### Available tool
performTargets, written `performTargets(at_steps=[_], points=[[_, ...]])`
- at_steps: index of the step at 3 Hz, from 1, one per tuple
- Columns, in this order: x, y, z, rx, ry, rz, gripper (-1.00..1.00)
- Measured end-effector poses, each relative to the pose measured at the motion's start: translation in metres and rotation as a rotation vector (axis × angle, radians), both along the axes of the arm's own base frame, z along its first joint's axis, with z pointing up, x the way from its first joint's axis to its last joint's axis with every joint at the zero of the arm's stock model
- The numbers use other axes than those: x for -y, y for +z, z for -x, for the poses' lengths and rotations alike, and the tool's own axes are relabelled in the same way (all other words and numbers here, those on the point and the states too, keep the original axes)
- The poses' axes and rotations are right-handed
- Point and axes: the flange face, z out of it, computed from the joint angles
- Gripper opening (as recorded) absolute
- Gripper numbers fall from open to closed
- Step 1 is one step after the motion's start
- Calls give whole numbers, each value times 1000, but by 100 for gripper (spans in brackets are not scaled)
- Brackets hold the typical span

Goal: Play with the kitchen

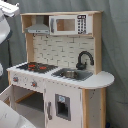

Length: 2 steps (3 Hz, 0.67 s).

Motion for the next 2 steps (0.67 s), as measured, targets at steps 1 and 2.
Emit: performTargets(at_steps=[1,2], points=[[-12,-6,-1,31,-16,-37,100],[-22,-13,-3,66,-33,-76,100]])
